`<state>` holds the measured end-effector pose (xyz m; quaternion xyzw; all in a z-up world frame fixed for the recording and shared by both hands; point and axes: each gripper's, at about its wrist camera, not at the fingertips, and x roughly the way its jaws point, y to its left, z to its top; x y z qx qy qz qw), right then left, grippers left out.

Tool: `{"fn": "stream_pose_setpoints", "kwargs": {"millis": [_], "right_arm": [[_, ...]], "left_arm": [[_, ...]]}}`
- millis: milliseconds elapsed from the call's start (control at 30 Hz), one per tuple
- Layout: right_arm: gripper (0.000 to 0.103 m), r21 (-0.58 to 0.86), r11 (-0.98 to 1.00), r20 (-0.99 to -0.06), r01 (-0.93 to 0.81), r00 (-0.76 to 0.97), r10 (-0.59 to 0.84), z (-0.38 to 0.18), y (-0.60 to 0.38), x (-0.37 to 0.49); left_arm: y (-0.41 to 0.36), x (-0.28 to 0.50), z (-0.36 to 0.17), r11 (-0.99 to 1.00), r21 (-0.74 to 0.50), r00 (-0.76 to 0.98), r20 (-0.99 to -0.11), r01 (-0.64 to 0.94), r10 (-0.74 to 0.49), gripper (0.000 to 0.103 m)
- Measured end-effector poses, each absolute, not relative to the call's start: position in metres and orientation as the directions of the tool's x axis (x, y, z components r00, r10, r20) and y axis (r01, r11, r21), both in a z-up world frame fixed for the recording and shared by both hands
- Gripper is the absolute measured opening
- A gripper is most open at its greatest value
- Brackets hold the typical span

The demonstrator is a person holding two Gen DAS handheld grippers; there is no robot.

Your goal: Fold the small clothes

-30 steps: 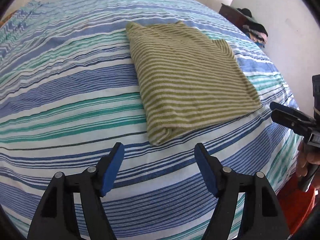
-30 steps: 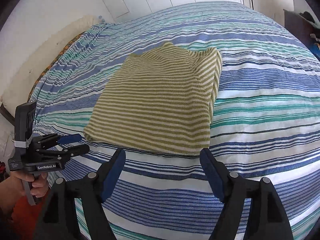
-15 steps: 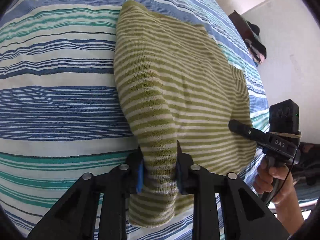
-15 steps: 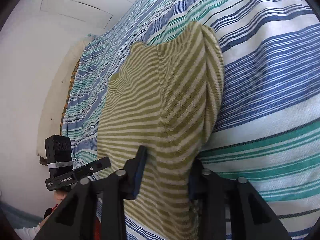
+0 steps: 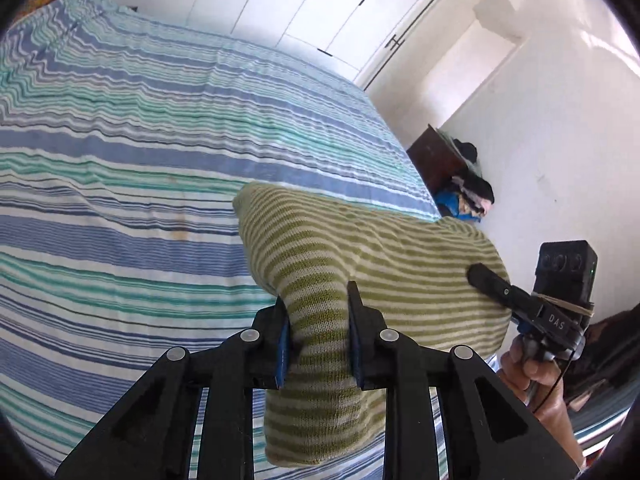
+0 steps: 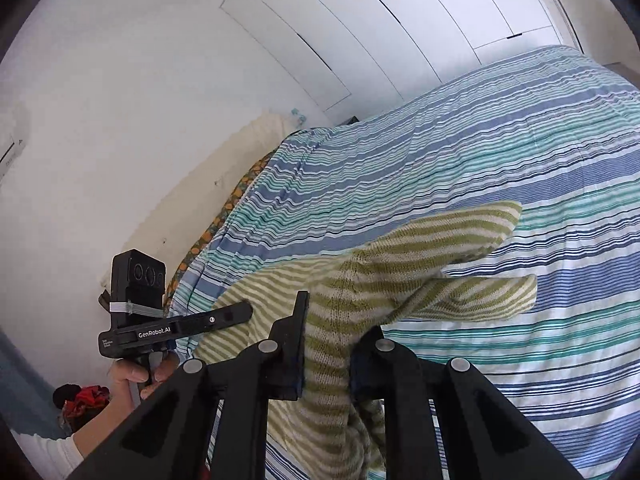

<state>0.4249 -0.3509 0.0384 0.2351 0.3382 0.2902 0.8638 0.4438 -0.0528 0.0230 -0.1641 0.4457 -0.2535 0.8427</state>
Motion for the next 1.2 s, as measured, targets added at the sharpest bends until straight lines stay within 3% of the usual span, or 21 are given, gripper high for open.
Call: {"fn": "stream_pose_setpoints", "kwargs": {"millis": [33, 100, 133, 200, 233, 333, 400, 500, 700, 967, 1200], "right_arm": [[0.016, 0.61, 0.717, -0.454, -0.337, 0.593, 0.665, 0.032, -0.346, 0.422], [0.022, 0.626, 0.722, -0.498, -0.294, 0.562, 0.661, 0.0, -0.34, 0.41], [0.025, 0.631, 0.734, -0.539, -0.253, 0.538, 0.649, -0.023, -0.338, 0.401], [0.058, 0.576, 0.806, -0.68, -0.134, 0.467, 0.564, -0.077, -0.341, 0.374], [0.085, 0.501, 0.862, -0.761, -0.074, 0.437, 0.479, -0.101, -0.343, 0.354], [0.088, 0.344, 0.939, -0.85, -0.022, 0.417, 0.322, -0.136, -0.347, 0.282], [0.09, 0.268, 0.963, -0.87, 0.006, 0.432, 0.24, -0.135, -0.342, 0.237], [0.102, 0.195, 0.981, -0.856, 0.006, 0.49, 0.167, -0.107, -0.322, 0.183], [0.103, 0.101, 0.995, -0.84, 0.009, 0.537, 0.08, -0.06, -0.276, 0.136], [0.102, -0.007, 0.999, -0.804, -0.045, 0.595, 0.021, -0.005, -0.232, 0.115], [0.102, -0.032, 0.995, -0.812, -0.095, 0.583, 0.03, 0.016, -0.206, 0.101]], "left_arm": [[-0.051, 0.44, 0.01, 0.832, -0.486, 0.461, -0.694, 0.267, -0.553, 0.028], [-0.049, 0.424, -0.031, 0.886, -0.413, 0.423, -0.779, 0.208, -0.463, 0.047], [-0.048, 0.408, -0.056, 0.916, -0.357, 0.402, -0.823, 0.186, -0.402, 0.05], [-0.048, 0.368, -0.1, 0.961, -0.225, 0.37, -0.889, 0.159, -0.269, 0.05], [-0.045, 0.341, -0.116, 0.974, -0.175, 0.359, -0.908, 0.145, -0.216, 0.05], [-0.041, 0.272, -0.133, 0.988, -0.108, 0.378, -0.915, 0.11, -0.142, 0.06], [-0.041, 0.234, -0.123, 0.996, -0.044, 0.445, -0.892, 0.077, -0.074, 0.079], [-0.044, 0.201, -0.097, 0.997, 0.078, 0.578, -0.815, 0.028, 0.048, 0.101], [-0.044, 0.175, -0.057, 0.965, 0.261, 0.652, -0.731, -0.003, 0.199, 0.102], [-0.031, 0.137, -0.024, 0.985, 0.164, 0.641, -0.762, 0.052, 0.093, 0.102], [-0.031, 0.119, -0.015, 0.98, 0.184, 0.621, -0.778, 0.08, 0.096, 0.102]]}}
